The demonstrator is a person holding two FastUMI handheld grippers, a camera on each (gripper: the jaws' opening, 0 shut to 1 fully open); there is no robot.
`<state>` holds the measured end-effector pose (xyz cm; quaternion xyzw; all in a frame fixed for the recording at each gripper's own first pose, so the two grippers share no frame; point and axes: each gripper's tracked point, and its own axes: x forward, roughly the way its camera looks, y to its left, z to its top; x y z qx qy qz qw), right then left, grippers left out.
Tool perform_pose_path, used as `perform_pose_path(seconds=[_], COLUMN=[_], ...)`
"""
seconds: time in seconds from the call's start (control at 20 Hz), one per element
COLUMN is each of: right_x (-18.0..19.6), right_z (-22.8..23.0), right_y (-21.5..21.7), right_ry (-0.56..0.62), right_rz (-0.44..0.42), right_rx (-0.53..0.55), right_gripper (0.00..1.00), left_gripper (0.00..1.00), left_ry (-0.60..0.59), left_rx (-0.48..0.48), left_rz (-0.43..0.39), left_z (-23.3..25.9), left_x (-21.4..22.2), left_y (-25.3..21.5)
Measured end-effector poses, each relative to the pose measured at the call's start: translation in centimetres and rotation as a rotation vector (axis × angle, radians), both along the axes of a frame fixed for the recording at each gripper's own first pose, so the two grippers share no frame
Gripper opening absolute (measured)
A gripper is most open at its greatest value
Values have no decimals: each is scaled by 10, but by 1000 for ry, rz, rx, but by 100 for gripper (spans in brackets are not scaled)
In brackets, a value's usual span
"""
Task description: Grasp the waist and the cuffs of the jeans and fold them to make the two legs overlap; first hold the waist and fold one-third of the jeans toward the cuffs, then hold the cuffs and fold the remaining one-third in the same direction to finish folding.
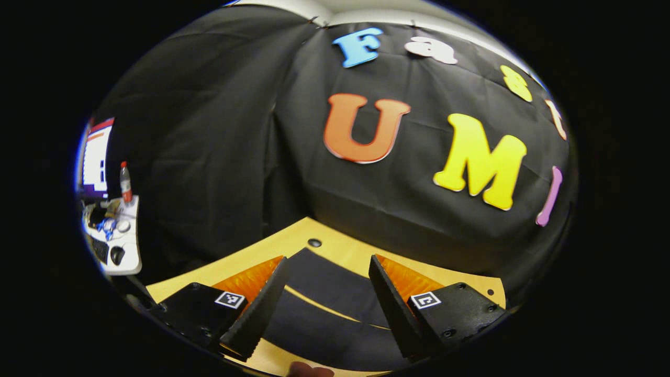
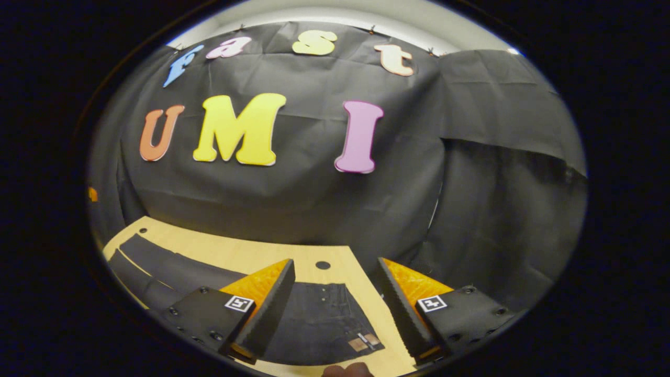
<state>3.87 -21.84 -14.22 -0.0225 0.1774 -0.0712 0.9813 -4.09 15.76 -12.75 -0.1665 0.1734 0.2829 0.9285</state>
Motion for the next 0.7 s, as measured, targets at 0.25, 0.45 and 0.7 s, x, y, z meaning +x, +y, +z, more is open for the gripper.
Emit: perform_pose_path(seconds=[0.25, 0.45, 0.7], right_x=[-15, -34, -52], right_z=[-70, -106, -142], right_y=[-23, -32, -52], right_ry=[225, 384, 532], right_rz=[-100, -174, -325], right_rx=[175, 272, 421], right_gripper=[97, 97, 98], left_gripper=[99, 99, 99], left_ry=[89, 138, 210], left_rx=[-377, -662, -823], left_rz=[222, 402, 522], left_z=[-92, -149, -205], left_x=[-35, -56, -72], left_y=[57, 62, 87])
